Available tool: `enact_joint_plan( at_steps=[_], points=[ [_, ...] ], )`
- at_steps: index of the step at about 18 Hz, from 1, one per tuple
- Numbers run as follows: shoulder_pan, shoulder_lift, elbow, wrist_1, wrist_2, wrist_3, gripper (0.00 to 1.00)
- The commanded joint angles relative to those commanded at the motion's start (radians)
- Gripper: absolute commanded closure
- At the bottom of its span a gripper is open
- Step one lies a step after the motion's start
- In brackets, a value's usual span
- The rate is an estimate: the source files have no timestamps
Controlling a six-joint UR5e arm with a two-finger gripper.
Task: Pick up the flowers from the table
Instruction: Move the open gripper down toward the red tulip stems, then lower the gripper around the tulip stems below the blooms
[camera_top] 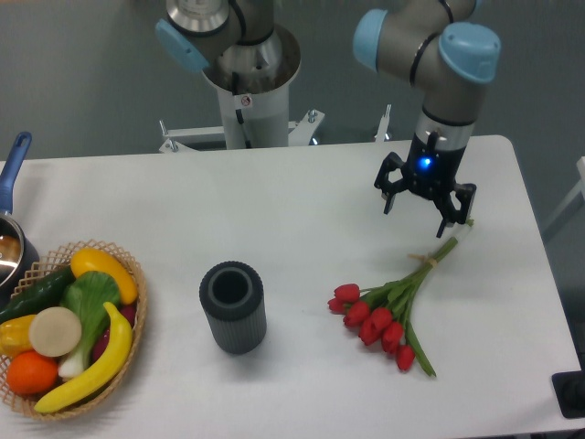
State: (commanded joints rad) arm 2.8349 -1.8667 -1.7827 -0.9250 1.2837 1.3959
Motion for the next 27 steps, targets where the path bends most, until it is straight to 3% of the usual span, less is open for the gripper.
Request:
enact_joint_plan(
  at_steps=[3,11,15,27],
  points=[
    [-0.037,-0.063,0.051,0.002,0.058,-0.002,0.00],
    [-0.055,-0.184,0.144,0.011,0.058,0.006,0.00],
    [-0.063,-0.200,0.120,0.015,0.054,0.006,0.00],
    [-0.092,-0.250,0.135,0.015,0.057,0.000,0.00]
  ],
)
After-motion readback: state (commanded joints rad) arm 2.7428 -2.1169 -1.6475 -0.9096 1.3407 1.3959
